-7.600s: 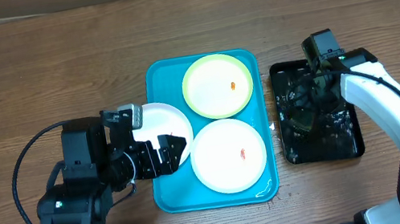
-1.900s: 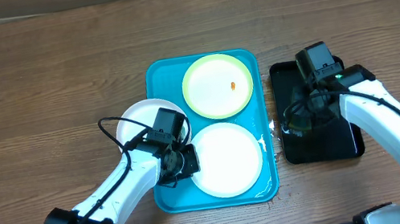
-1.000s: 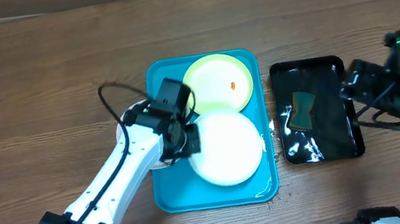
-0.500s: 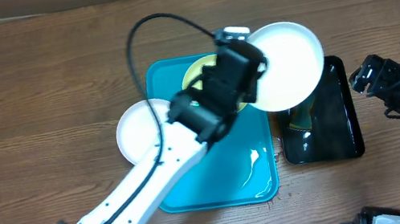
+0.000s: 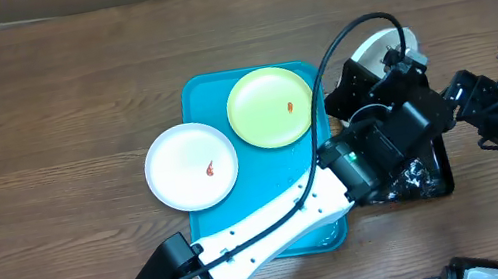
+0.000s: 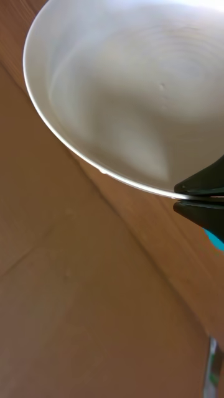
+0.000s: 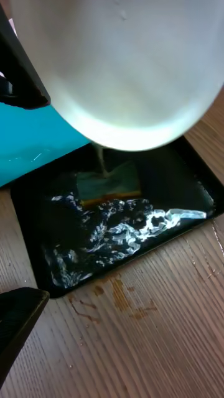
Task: Clean dirty plates on tray and stack at the side
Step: 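Lift the white plate with the left gripper and set it left of tray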
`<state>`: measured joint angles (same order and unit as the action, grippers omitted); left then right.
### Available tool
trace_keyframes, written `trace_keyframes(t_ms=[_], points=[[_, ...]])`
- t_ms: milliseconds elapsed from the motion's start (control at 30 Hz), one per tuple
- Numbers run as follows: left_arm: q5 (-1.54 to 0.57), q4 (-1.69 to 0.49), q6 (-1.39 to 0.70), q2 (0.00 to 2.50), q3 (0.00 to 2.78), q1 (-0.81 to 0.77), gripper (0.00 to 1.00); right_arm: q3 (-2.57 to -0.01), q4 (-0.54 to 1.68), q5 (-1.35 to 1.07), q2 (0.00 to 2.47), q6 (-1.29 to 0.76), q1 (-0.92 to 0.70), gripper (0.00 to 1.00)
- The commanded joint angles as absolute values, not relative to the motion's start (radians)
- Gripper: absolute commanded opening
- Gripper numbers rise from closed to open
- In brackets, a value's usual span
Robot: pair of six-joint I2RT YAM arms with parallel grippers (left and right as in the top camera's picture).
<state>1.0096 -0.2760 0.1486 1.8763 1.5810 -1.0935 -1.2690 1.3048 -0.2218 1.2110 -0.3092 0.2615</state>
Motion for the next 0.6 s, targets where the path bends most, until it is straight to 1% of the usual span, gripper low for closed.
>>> trace_keyframes(t_ms=[0, 367, 567], points=[[1.081, -0.268, 0.199, 1.87, 1.606, -1.101, 0.04, -1.276, 1.304, -0.229, 1.207, -0.299, 0.265, 0.93], [1.075, -0.268, 0.193, 1.87, 1.606, -1.1, 0.04, -1.276, 1.306, -0.227, 1.207, -0.299, 0.265, 0.94], [1.072, -0.268, 0.152, 1.87, 1.606, -1.1, 0.04, -1.276, 1.308, -0.226, 1.207, -0.299, 0.265, 0.94]])
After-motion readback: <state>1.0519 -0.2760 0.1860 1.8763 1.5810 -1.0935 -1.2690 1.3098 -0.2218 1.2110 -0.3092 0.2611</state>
